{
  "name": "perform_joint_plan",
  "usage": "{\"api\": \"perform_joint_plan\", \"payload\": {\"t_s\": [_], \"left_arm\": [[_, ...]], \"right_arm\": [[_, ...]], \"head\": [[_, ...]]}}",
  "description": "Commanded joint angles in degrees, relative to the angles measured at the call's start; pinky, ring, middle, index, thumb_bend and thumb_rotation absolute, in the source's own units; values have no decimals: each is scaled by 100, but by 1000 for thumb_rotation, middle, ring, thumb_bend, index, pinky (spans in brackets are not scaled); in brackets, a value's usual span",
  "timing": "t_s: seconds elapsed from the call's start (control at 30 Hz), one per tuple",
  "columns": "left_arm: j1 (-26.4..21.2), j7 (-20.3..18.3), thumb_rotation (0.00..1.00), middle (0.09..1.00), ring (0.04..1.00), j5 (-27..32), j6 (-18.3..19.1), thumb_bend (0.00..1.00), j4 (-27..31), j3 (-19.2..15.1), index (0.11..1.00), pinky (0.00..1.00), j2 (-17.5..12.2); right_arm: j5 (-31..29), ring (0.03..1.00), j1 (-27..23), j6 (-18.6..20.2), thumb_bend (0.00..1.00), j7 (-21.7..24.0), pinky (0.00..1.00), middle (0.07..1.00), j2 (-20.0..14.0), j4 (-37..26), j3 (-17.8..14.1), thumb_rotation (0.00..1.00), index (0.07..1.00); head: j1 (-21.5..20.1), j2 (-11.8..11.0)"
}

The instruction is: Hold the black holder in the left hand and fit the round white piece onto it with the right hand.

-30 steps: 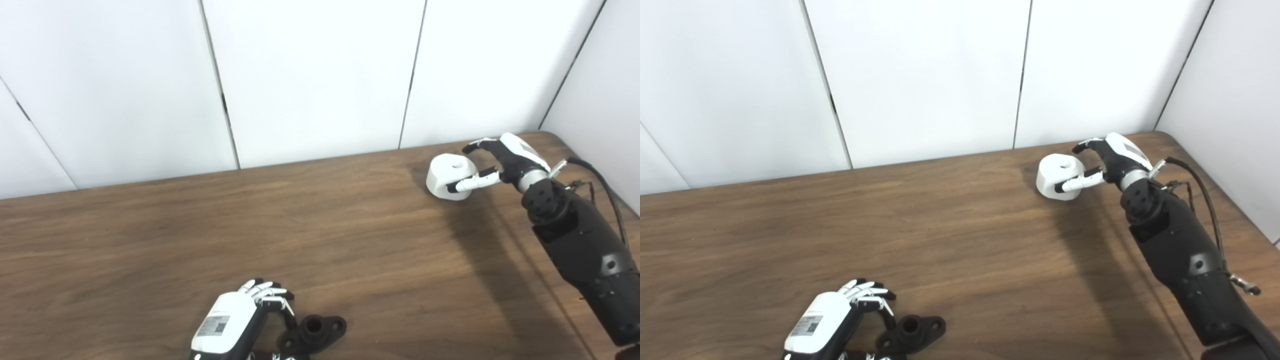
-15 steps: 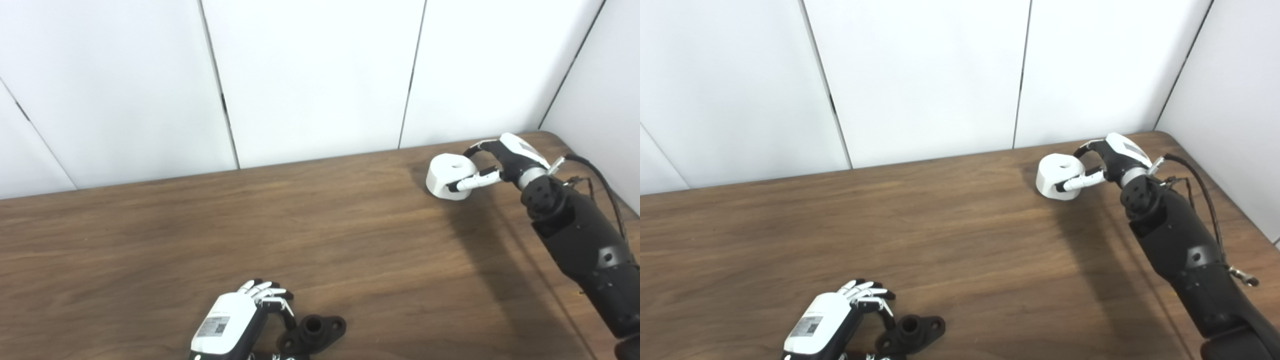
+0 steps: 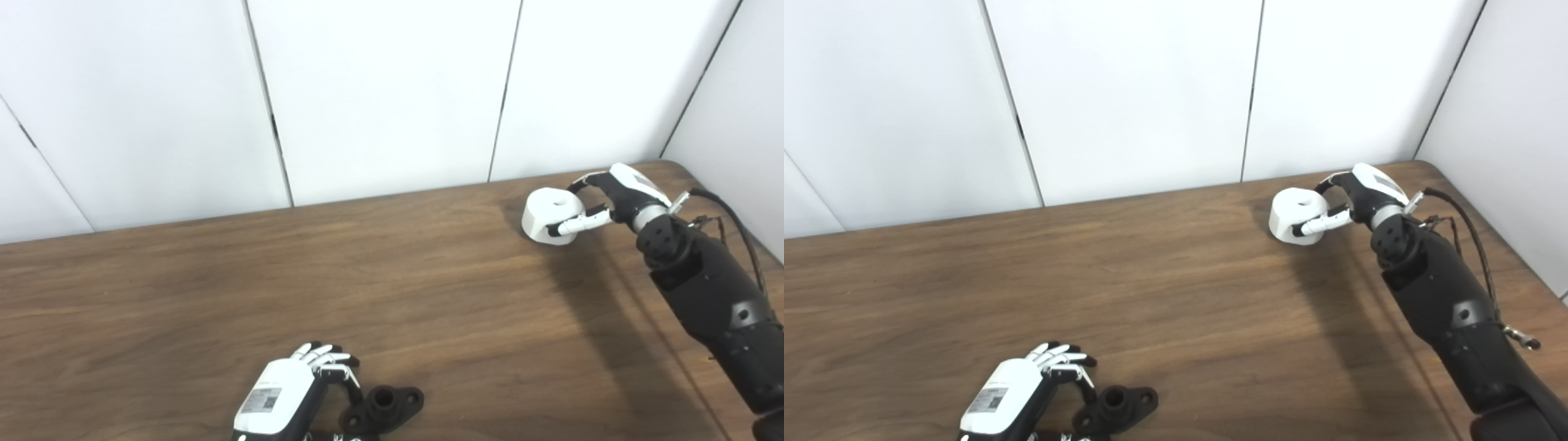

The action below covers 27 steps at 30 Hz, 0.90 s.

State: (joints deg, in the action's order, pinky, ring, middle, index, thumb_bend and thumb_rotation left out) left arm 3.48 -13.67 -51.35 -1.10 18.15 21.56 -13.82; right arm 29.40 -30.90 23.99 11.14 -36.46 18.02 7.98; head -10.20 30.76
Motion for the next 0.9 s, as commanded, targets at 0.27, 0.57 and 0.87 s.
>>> {"api": "perform_joint_plan", "payload": {"t_s": [0.27,0.57,0.87], "left_arm": [[66,-91,53,790,872,-161,50,521,-44,57,487,935,-81],[64,-74,53,787,870,-181,28,520,-43,70,487,936,-89],[61,-109,53,789,870,-210,57,520,-12,79,487,940,-85]], "right_arm": [[15,938,-322,-163,807,-70,922,889,-169,-226,-79,347,697],[-29,923,-284,-337,795,-295,925,862,-110,-188,-188,276,641],[-83,895,-217,-631,528,-540,905,814,-78,-109,-268,146,487]], "head": [[8,16],[5,16],[34,24]]}}
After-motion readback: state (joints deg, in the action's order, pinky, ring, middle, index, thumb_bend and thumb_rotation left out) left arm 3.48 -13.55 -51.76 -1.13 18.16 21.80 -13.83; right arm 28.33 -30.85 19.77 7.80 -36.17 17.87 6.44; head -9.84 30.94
